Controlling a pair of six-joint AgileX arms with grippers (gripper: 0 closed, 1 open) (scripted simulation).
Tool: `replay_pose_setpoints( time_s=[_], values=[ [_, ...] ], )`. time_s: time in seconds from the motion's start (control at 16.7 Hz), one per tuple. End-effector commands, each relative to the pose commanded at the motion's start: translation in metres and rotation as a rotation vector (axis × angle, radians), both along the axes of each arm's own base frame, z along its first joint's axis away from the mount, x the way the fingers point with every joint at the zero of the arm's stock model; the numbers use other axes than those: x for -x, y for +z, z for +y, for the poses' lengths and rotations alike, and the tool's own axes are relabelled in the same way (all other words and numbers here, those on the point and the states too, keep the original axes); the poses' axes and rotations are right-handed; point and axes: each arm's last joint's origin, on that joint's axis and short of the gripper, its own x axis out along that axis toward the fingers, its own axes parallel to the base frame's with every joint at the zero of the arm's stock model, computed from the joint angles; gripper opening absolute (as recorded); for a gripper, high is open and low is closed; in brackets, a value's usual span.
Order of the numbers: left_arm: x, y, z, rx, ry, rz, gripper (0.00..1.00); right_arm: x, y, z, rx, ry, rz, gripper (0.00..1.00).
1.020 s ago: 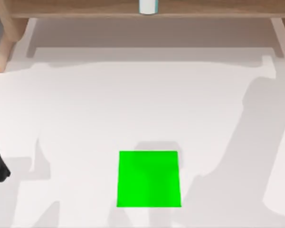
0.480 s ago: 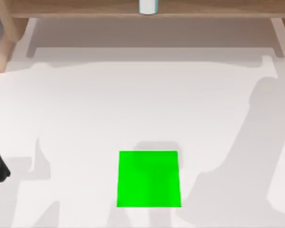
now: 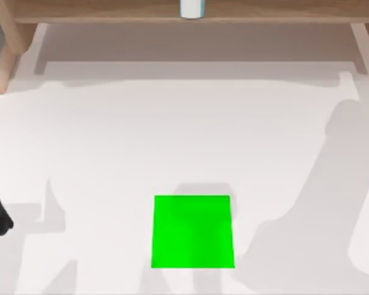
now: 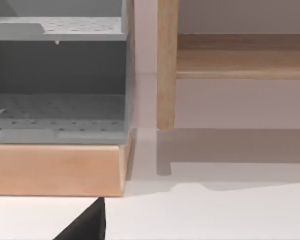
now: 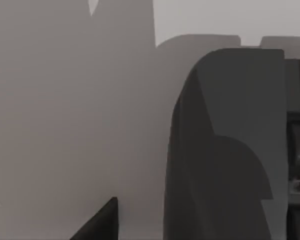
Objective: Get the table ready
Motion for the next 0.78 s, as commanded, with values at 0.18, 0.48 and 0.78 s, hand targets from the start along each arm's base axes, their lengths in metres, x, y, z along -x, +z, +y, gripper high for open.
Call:
replay_pose_setpoints(
  time_s=[0.18,0.48,0.78],
  values=[
    [0.0000,0.0000,0.0000,0.000,0.000,0.000,1.00,0.0000,0.0000,0.0000,0.000,0.000,0.000,0.55],
    [0.0000,0.0000,0.0000,0.000,0.000,0.000,1.00,0.0000,0.0000,0.0000,0.000,0.000,0.000,0.17],
    [0.0000,0.0000,0.0000,0.000,0.000,0.000,1.00,0.0000,0.0000,0.0000,0.000,0.000,0.000,0.00]
  ],
)
